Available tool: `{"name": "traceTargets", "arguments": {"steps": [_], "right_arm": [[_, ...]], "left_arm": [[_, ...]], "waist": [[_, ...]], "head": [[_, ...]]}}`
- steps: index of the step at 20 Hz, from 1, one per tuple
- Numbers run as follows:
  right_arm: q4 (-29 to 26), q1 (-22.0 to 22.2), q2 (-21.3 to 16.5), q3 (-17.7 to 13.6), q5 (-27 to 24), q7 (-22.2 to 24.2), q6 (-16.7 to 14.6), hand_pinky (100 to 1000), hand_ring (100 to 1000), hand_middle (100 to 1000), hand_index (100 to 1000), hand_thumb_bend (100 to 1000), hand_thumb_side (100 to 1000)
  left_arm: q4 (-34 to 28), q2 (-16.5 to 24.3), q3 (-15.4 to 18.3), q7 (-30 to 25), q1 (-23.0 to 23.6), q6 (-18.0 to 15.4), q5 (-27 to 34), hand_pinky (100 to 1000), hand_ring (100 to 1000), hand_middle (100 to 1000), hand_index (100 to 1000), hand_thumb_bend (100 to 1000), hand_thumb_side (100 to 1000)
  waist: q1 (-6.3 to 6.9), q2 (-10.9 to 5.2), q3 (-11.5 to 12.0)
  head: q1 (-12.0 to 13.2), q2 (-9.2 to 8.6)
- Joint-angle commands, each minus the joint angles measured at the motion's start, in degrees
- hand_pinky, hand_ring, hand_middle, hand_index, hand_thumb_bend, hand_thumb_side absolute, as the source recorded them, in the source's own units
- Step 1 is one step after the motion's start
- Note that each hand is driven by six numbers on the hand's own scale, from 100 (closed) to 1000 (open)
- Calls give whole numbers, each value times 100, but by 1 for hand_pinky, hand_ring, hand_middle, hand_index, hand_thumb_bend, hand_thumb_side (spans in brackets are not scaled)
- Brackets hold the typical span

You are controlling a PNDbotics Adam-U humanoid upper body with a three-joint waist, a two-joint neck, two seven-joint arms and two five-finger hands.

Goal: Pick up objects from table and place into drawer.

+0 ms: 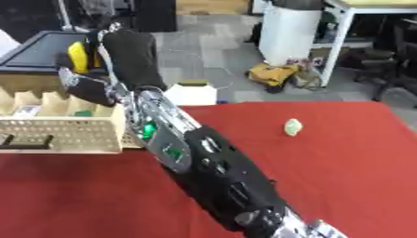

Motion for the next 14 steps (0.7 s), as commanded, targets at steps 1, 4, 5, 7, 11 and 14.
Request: {"name": "traceTargets", "arguments": {"steps": [1, 4, 5, 7, 11, 14], "right_arm": [[149, -101, 35, -87, 121, 65, -10, 561, 609, 298, 389, 214, 360], [375, -81, 73, -181, 215, 96, 28, 562, 613, 300, 412, 230, 353], [445, -75, 85, -213, 253, 101, 38, 562, 614, 301, 418, 233, 351], [562, -60, 110, -263, 327, 106, 41, 563, 619, 307, 439, 249, 353], [702, -38, 143, -314, 457, 154, 15, 576, 650, 361, 525, 420, 415], [729, -35, 153, -329, 542, 234, -23, 590, 672, 394, 573, 450, 477]], "left_arm": [[-73, 79, 35, -5, -41, 15, 14, 417, 531, 590, 816, 100, 1000], [-73, 75, 34, -10, -31, 17, 10, 417, 531, 590, 815, 100, 1000], [-73, 73, 34, -10, -27, 18, 8, 417, 531, 590, 815, 100, 1000], [-73, 68, 35, -9, -20, 20, 6, 417, 531, 590, 815, 100, 1000], [-73, 60, 36, -10, -10, 20, 1, 417, 531, 590, 815, 100, 1000], [-73, 53, 30, -16, -2, 22, 0, 416, 531, 589, 814, 100, 1000]], "waist": [[17, -65, 6], [18, -56, 8], [19, -54, 9], [24, -48, 9], [36, -39, 10], [39, -35, 5]], "head": [[9, 32], [0, 52], [-4, 55], [-10, 52], [-30, 44], [-33, 39]]}}
